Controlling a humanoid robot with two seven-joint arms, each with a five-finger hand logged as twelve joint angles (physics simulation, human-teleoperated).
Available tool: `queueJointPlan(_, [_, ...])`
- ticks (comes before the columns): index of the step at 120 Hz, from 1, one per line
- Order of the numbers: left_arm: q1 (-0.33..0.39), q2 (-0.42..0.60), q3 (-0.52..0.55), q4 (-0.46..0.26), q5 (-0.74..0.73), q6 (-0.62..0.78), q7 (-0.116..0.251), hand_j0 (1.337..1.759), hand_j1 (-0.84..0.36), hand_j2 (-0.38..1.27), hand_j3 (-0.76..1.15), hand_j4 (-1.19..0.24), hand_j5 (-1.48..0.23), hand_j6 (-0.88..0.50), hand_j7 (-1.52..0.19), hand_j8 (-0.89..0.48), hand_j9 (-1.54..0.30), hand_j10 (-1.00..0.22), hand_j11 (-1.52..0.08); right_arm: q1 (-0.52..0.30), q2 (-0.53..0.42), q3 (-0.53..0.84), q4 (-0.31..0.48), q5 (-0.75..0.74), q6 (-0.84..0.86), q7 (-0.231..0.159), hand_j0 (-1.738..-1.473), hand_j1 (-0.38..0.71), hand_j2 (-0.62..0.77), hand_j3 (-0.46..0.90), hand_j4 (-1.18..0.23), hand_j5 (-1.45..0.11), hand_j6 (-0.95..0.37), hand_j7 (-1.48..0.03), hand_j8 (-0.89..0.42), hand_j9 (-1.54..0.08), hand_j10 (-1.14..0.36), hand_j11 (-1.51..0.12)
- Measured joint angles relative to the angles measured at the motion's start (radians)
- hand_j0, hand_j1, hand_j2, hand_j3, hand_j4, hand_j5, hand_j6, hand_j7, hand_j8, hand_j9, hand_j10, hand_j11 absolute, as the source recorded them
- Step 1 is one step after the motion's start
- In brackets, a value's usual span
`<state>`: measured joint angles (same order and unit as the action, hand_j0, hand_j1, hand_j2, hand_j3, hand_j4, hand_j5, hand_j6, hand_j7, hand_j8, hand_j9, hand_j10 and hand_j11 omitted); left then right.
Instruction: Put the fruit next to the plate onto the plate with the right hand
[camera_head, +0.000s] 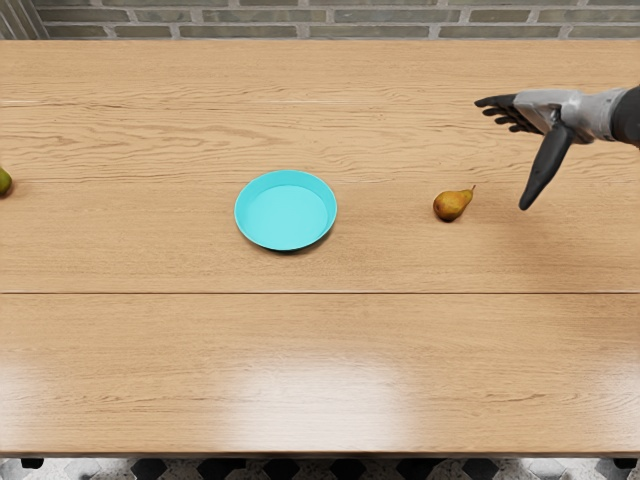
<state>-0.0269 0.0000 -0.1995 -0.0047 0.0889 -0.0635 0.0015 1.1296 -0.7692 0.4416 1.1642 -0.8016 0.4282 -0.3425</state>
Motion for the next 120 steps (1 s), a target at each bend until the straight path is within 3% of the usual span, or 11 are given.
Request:
queueJointPlan(31, [-0.001,0.0,0.0,0.0,0.0,0.0,0.0,1.658,0.32,0.0,0.0,-0.02,-0.03,-0.02,-0.03,-0.02,-0.03,-0.02,-0.03,-0.015,0.091,-0.063,0.014,-0.18,-0.095,0.003,-1.658,-0.34,0.0,0.0,-0.01,-0.01,-0.01,0.0,-0.01,-0.01,-0.01,-0.01])
queueJointPlan(68, [0.0,0.0,0.0,0.0,0.0,0.0,0.0,1.658,0.32,0.0,0.0,-0.02,-0.03,-0.02,-0.03,-0.02,-0.03,-0.02,-0.03,-0.021,0.157,-0.119,0.018,-0.298,-0.194,0.004,-1.658,-0.22,-0.02,0.0,-0.11,-0.14,-0.11,-0.14,-0.11,-0.14,-0.11,-0.14])
queueJointPlan(102, [0.0,0.0,0.0,0.0,0.0,0.0,0.0,1.658,0.32,0.0,0.0,-0.02,-0.03,-0.02,-0.03,-0.02,-0.03,-0.02,-0.03,-0.068,0.182,-0.159,0.025,-0.354,-0.322,0.067,-1.658,-0.16,-0.03,0.0,-0.16,-0.21,-0.16,-0.2,-0.16,-0.2,-0.16,-0.2])
queueJointPlan(120, [-0.001,0.0,0.0,0.0,0.0,0.0,0.0,1.658,0.32,0.0,0.0,-0.02,-0.03,-0.02,-0.03,-0.02,-0.03,-0.02,-0.03,-0.073,0.184,-0.182,0.026,-0.359,-0.336,0.094,-1.658,-0.05,-0.05,0.0,-0.25,-0.33,-0.26,-0.32,-0.25,-0.33,-0.25,-0.33])
